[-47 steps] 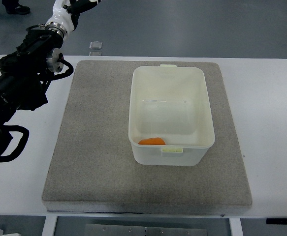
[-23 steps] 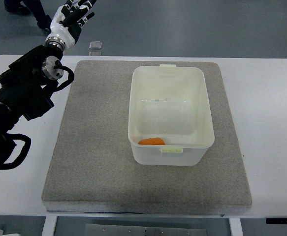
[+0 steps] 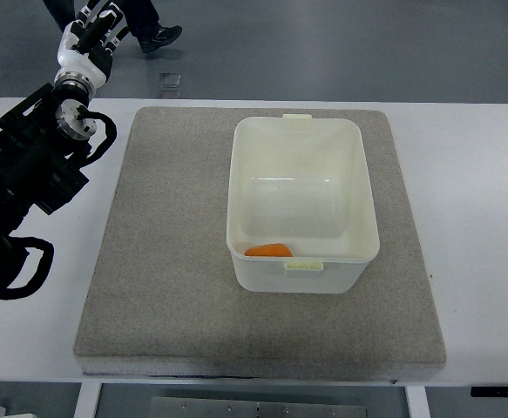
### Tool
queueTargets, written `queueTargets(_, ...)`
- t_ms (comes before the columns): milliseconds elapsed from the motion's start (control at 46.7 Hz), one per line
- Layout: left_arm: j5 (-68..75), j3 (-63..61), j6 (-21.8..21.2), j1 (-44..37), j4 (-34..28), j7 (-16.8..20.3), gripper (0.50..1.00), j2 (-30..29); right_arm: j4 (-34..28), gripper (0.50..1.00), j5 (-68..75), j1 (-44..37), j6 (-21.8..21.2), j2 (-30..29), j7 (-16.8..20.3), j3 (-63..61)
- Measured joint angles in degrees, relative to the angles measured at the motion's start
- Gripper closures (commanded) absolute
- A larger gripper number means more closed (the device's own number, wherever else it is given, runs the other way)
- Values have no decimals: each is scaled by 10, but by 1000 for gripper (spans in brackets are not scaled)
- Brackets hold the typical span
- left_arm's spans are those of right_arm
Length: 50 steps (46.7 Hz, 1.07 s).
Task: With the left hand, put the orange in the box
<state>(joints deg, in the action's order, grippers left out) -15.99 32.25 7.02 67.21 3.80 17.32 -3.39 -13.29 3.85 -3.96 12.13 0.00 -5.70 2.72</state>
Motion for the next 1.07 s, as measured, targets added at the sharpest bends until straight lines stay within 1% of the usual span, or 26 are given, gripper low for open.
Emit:
queueTargets(235, 3, -7, -1, 0, 1, 2, 649, 1, 0, 556, 0, 0, 0, 0, 0, 0)
queueTargets(385, 6, -8, -1, 0, 0, 2, 613, 0, 0, 556, 0, 0, 0, 0, 0, 0)
queueTargets(407, 7, -8, -1, 0, 0, 2, 587, 0, 0, 556, 0, 0, 0, 0, 0, 0)
queueTargets(428, 7, -8, -1, 0, 0, 2, 538, 0, 0, 556, 0, 0, 0, 0, 0, 0)
queueTargets(449, 8, -8, -1, 0, 0, 1, 510, 0, 0, 556, 0, 0, 0, 0, 0, 0)
queueTargets(1070, 11, -24, -8, -13, 0, 1, 510, 0, 0, 556, 0, 0, 0, 0, 0, 0)
